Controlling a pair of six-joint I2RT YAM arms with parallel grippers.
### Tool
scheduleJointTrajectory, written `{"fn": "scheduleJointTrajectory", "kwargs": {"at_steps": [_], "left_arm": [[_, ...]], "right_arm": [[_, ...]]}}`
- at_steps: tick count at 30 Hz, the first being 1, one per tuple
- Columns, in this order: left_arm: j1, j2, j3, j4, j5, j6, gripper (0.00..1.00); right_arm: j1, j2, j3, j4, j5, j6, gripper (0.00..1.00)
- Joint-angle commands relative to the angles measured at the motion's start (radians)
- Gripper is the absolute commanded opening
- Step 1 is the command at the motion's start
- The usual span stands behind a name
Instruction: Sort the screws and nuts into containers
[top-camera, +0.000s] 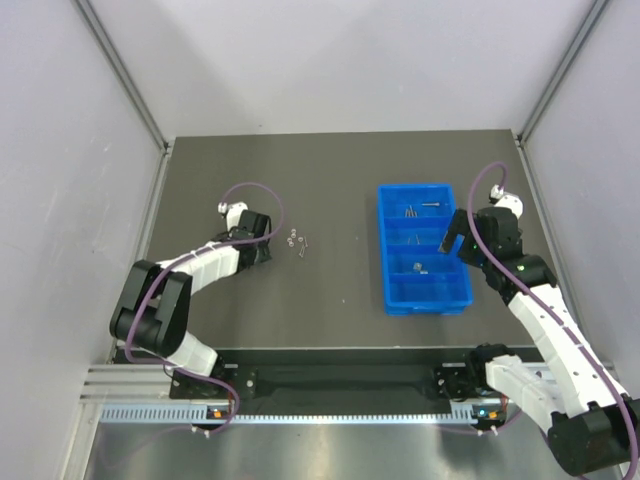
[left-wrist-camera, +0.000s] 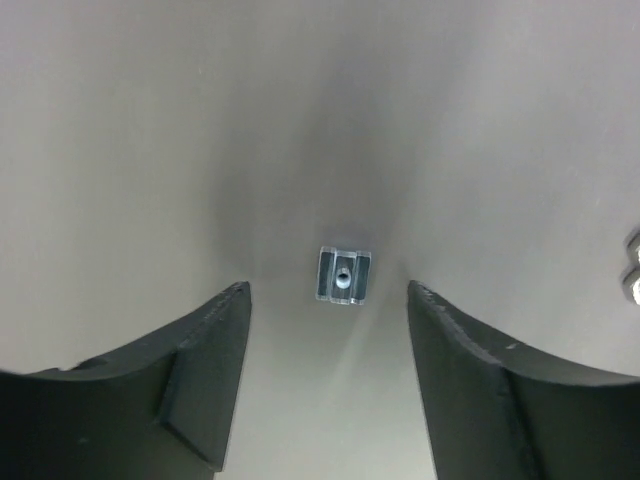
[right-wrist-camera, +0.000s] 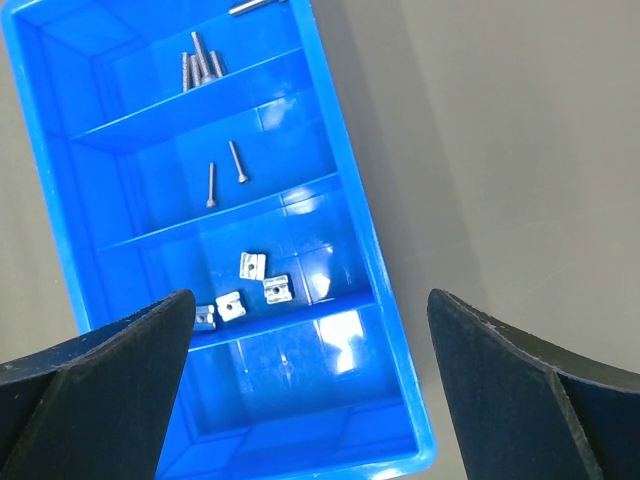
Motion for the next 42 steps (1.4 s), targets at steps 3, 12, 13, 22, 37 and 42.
{"fn": "scheduleJointTrajectory", "kwargs": {"at_steps": [3, 12, 13, 22, 37, 42], "left_arm": [[0.032, 0.01, 0.025, 0.088, 0.043, 0.029, 0.63], [0.037, 0.021, -0.003, 0.079, 0.09, 0.041, 0.56], [0.037, 0.022, -0.004, 0.078, 0.09, 0.043, 0.55], [0.04, 0.067, 0.002, 0.082, 0.079, 0.043, 0.4], [0.042, 0.004, 0.013, 0.018, 0.122, 0.023, 0.19], [0.029, -0.122, -0.001, 0.001, 0.187, -0.014, 0.17]], "right_arm": [[0.014, 0.007, 0.017, 0.04, 0.013, -0.011, 1.0], [0.013, 0.002, 0.018, 0.035, 0.014, -0.01, 1.0], [0.014, -0.001, 0.017, 0.034, 0.016, -0.011, 1.0], [0.014, -0.007, 0.011, 0.035, 0.016, -0.011, 1.0], [0.013, -0.006, 0.015, 0.032, 0.017, -0.01, 1.0], [0.014, -0.004, 0.017, 0.034, 0.014, -0.008, 1.0]]}}
